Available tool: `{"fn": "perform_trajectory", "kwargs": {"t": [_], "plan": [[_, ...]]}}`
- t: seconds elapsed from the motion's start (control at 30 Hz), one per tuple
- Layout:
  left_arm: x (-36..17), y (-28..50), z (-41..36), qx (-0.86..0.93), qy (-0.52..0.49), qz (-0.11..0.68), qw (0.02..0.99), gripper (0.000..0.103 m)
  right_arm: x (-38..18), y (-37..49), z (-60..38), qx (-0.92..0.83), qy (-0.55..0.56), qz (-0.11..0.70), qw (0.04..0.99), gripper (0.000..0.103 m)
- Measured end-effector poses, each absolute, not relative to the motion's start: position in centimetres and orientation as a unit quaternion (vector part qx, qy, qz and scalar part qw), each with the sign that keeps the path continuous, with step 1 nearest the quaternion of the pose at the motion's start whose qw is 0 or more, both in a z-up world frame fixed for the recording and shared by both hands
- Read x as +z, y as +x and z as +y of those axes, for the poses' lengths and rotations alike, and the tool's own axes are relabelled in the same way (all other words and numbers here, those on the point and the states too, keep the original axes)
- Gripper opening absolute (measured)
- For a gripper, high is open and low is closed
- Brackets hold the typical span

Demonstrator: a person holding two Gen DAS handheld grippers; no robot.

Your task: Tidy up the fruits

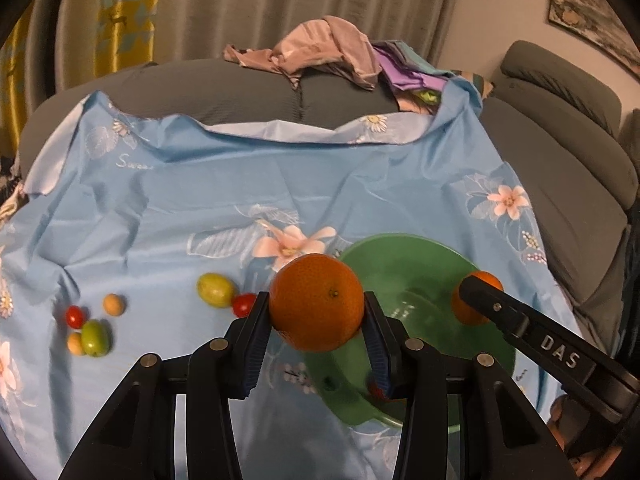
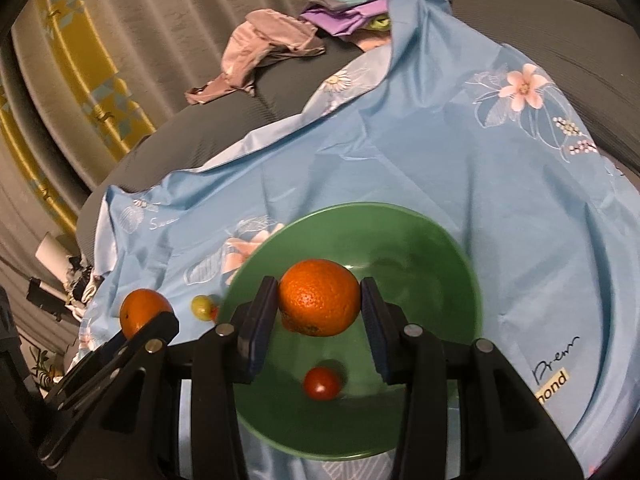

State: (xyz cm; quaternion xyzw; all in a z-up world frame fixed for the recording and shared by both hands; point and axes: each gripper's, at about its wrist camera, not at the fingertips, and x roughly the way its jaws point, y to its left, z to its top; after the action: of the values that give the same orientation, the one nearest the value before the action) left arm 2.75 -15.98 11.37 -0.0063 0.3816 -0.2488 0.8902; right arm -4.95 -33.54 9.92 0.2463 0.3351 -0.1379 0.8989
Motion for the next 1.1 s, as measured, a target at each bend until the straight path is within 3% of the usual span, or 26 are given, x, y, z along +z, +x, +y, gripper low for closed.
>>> {"fn": "perform_trajectory", "kwargs": {"t": [1.1], "plan": [[8.3,1.6,-19.7,-0.287,0.028,0.415,0.863,0.044,7.9,-4.1,-34.6,-0.155,0.242,0.375,0.882,0.043]]}}
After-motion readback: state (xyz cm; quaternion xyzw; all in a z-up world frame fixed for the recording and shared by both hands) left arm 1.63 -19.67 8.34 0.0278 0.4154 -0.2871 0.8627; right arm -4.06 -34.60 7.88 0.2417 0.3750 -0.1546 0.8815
